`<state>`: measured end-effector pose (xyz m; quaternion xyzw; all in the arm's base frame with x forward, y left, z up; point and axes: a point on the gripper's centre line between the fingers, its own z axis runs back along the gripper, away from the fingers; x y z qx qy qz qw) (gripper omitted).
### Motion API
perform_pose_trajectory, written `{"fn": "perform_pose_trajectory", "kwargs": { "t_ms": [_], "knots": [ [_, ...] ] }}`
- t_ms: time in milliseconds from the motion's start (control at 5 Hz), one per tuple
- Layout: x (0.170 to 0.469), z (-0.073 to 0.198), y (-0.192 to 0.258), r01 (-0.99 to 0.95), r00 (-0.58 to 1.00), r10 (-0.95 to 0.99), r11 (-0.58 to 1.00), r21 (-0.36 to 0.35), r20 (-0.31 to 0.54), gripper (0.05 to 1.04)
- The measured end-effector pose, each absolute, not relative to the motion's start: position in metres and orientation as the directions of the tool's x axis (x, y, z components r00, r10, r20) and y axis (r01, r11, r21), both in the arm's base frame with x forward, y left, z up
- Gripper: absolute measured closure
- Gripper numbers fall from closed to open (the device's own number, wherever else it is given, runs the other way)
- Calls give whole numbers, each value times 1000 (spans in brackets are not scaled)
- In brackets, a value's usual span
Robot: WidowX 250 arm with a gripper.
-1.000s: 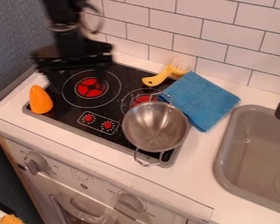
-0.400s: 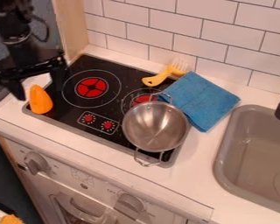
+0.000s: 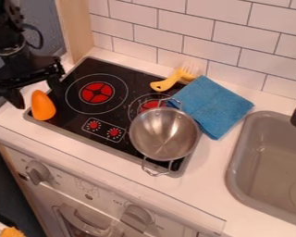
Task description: Moved the orange object to the upper left corner of the burner
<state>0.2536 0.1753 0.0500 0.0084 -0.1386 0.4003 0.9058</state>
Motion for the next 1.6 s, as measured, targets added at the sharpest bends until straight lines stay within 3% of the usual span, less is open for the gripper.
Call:
{"fn": "perform_pose_trajectory", "kwargs": {
  "t_ms": [200,400,600,1200,1600],
  "knots": [
    [258,41,175,-729,635,729,675,-112,255,150],
    [261,27,171,-716,659,716,691,-100,229,433],
    [268,26,167,-707,671,701,703,-77,244,507],
    [279,29,134,-650,741,638,760,-13,210,507],
    [308,76,130,-610,744,583,792,-25,326,507]
  ]
}}
